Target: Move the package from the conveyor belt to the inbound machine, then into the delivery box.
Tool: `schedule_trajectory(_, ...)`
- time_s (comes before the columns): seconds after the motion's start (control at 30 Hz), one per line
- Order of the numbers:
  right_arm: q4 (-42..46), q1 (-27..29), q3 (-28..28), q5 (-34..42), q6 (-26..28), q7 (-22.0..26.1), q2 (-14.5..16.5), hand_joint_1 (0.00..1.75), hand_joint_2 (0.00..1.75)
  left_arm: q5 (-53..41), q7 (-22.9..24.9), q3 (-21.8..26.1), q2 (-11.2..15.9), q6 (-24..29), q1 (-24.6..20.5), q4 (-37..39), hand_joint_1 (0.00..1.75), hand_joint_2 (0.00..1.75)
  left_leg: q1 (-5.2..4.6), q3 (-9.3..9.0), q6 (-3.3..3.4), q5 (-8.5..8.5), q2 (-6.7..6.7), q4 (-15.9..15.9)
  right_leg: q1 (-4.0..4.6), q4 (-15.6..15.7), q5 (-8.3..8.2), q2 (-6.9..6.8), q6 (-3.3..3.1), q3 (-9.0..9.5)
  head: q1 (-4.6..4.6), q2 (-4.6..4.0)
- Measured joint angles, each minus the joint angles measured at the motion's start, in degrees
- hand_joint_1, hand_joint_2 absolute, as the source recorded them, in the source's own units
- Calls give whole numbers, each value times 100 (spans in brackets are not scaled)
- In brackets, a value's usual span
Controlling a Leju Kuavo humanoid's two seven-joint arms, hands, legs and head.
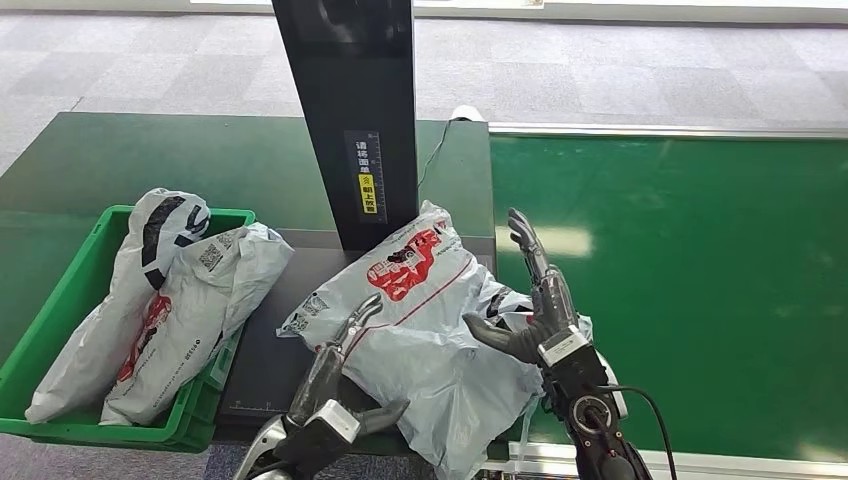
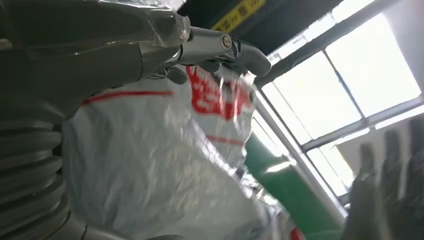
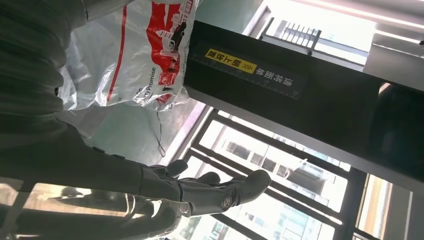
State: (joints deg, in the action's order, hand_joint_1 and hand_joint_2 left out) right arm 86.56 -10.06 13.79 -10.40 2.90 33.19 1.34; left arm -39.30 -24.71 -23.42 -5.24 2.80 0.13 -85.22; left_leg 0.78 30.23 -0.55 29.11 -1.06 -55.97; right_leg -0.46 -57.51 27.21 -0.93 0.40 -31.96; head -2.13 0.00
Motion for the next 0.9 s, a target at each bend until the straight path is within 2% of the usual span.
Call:
schedule_trajectory(0.17, -1, 85, -217, 36, -253, -29, 165, 0, 175, -1091, 993, -304, 9, 51, -316, 703, 0, 175, 1, -2, 0, -1, 2, 0, 1, 0, 0, -1, 0, 1, -1, 0)
schedule_trajectory(0.27, -1, 163, -338, -46, -388, -66, 274, 0, 175, -1862, 1575, -440, -23, -136, -603, 1280, 0, 175, 1, -2, -1, -1, 4, 1, 1, 0, 0, -4, 0, 4, -1, 0)
schedule_trajectory(0.4, -1, 268, -462, -141, -481, -102, 391, 0, 175, -2443, 1849, -585, -137, -402, -979, 1920, 0, 175, -1, -16, 1, 0, 31, 2, -3, 1, 10, -30, 10, 34, 0, 0)
schedule_trajectory(0.43, -1, 291, -487, -154, -488, -108, 415, 0, 175, -2498, 1864, -604, -173, -451, -1066, 2062, 7, 175, -3, -27, 3, 2, 41, 2, -5, 2, 15, -38, 16, 52, 1, 0)
schedule_trajectory(0.47, -1, 317, -511, -163, -489, -111, 437, 0, 175, -2533, 1870, -616, -210, -492, -1145, 2192, 45, 175, -5, -42, 8, 6, 47, 3, -9, 4, 21, -43, 22, 73, 0, 0)
schedule_trajectory(0.53, 5, 374, -561, -173, -489, -116, 464, 0, 175, -2544, 1815, -632, -268, -574, -1269, 2406, 133, 175, -10, -74, 17, 15, 59, 4, -15, 7, 32, -53, 33, 114, 0, 0)
schedule_trajectory(0.57, 16, 403, -585, -176, -489, -120, 474, 0, 175, -2526, 1762, -639, -292, -608, -1311, 2499, 169, 175, -13, -89, 22, 19, 64, 4, -19, 9, 38, -58, 39, 130, 1, 0)
schedule_trajectory(0.6, 32, 432, -606, -178, -491, -124, 483, 0, 175, -2492, 1695, -642, -309, -631, -1335, 2574, 175, 175, -16, -101, 25, 22, 68, 4, -23, 10, 41, -61, 42, 141, 1, 0)
schedule_trajectory(0.8, 172, 581, -715, -180, -514, -142, 510, 0, 175, -2250, 1387, -642, -329, -627, -1403, 2724, 175, 175, -23, -147, 38, 28, 67, 1, -32, 10, 43, -61, 52, 194, 1, 0)
schedule_trajectory(0.9, 243, 626, -761, -169, -538, -145, 512, 0, 175, -2060, 1154, -639, -319, -433, -1402, 2681, 175, 175, -23, -154, 40, 28, 67, -1, -32, 10, 43, -60, 53, 196, 1, 0)
